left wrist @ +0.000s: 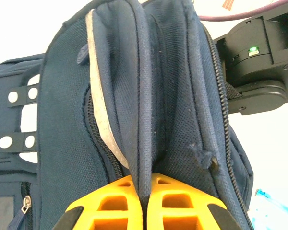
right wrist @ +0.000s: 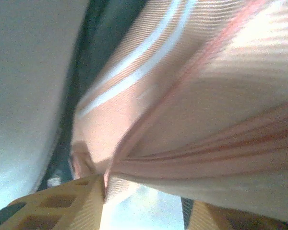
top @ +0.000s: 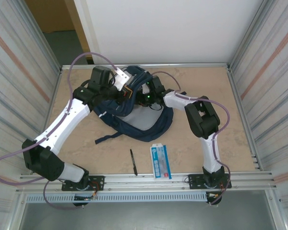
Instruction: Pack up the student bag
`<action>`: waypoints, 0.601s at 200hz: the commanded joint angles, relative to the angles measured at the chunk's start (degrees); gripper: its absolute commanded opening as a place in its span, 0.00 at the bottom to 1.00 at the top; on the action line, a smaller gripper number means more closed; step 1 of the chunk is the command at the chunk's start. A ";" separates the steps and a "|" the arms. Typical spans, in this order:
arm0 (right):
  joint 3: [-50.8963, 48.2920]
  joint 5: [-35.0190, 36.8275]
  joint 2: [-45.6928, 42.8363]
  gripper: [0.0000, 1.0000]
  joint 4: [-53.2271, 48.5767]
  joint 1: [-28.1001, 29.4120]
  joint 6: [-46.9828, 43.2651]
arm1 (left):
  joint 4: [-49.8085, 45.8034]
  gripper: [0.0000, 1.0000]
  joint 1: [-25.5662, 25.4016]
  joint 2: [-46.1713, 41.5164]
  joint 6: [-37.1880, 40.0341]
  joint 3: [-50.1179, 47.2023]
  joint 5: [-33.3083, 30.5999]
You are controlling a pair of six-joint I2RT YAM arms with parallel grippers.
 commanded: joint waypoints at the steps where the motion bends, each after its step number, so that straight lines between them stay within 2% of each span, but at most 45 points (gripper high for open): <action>1: -5.91 1.23 -5.41 0.48 6.08 -1.45 1.04 | 6.23 0.00 -0.24 -3.31 0.77 -0.41 -0.22; 32: -11.83 6.17 -11.27 0.48 4.37 -1.64 -0.02 | 7.03 0.00 0.00 -3.03 0.04 -1.29 -2.11; 59: -14.58 7.86 -10.01 0.45 9.29 -1.91 2.05 | 8.27 0.00 0.13 -3.61 -0.17 -2.30 -1.10; 79: -12.94 7.50 -6.50 0.35 13.50 -1.40 3.05 | 8.50 0.00 0.20 -3.05 0.28 -2.04 1.42; 95: -8.69 6.26 -2.57 0.23 14.57 -0.63 3.11 | 7.53 0.00 0.20 -2.14 0.70 -1.27 3.21; 120: -4.41 5.46 0.97 0.18 18.05 1.10 2.10 | 7.40 0.00 0.26 -1.82 0.98 -1.20 4.86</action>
